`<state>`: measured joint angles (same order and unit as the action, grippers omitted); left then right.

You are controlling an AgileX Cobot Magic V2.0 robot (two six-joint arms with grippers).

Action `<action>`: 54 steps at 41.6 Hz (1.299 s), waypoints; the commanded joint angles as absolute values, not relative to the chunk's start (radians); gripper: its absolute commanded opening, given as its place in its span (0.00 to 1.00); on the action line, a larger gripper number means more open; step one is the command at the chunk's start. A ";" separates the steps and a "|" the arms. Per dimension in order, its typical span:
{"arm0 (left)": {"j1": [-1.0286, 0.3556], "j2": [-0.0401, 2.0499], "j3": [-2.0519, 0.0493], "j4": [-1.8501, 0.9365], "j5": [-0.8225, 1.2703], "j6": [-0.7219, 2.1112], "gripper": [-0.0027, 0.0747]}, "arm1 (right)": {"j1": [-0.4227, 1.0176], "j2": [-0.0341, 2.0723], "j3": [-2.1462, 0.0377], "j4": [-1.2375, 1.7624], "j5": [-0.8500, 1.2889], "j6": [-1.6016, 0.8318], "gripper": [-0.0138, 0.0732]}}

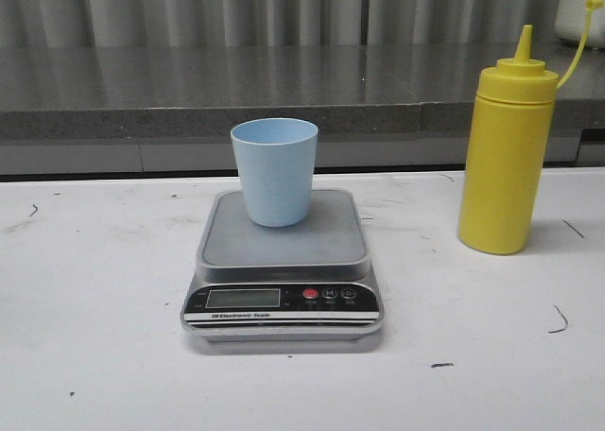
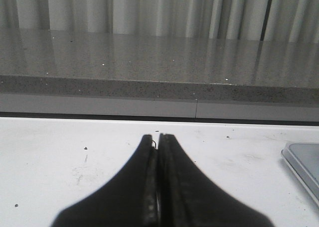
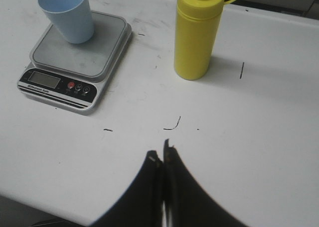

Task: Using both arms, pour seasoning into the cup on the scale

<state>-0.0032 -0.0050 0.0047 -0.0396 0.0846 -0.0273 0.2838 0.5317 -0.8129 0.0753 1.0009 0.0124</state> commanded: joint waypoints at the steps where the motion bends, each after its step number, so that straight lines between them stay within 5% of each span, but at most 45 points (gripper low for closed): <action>1: -0.002 -0.022 0.029 -0.041 0.000 -0.037 0.01 | 0.283 0.538 -0.845 0.076 0.939 0.000 0.08; 9: -0.002 -0.022 0.029 -0.041 0.000 -0.037 0.01 | 0.252 0.491 -0.794 -0.019 0.872 -0.007 0.08; 27: -0.002 -0.022 0.029 -0.041 0.000 -0.037 0.01 | 0.057 0.092 -0.191 -0.071 0.136 0.000 0.08; 54: -0.002 -0.022 0.029 -0.041 0.000 -0.037 0.01 | 0.019 -0.026 0.021 -0.049 -0.045 0.005 0.08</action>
<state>-0.0032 -0.0050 0.0047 -0.0396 0.0846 -0.0273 0.0279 -0.0105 0.0270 -0.0533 0.0446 0.0070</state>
